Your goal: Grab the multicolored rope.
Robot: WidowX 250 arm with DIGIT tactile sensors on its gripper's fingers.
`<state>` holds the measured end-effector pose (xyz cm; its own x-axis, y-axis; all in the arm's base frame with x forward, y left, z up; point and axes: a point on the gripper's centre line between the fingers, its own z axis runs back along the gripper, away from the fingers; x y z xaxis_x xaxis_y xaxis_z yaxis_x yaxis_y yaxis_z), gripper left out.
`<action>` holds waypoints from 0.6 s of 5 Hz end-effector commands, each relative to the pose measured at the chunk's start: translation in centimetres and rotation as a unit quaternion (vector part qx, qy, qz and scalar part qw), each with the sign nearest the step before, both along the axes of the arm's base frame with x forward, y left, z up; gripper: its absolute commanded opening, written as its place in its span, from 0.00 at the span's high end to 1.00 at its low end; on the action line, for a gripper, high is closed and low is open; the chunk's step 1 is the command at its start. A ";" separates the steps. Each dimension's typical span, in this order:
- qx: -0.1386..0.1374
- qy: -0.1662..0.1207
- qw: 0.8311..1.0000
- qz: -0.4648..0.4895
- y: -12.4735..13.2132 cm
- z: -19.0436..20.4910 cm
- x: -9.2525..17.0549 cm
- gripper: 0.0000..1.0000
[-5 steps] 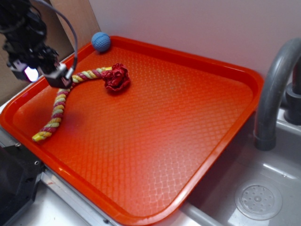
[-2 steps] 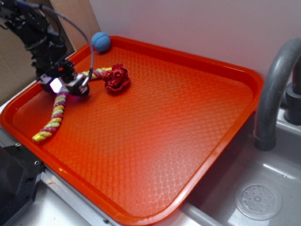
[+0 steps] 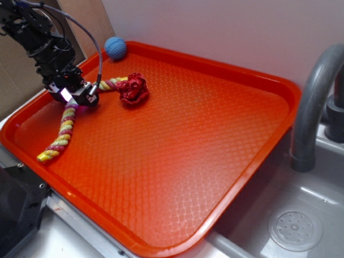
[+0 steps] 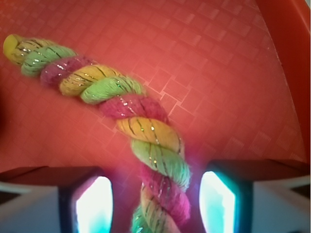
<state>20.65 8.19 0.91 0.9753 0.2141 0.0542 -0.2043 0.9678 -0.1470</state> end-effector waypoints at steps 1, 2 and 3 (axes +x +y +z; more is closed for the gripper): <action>0.078 0.045 0.996 -0.018 -3.0 -0.1 -1.4 1.00; 0.154 0.052 0.987 -0.006 -4.5 2.8 -0.6 1.00; 0.187 0.024 0.982 0.009 -5.1 7.7 -0.3 1.00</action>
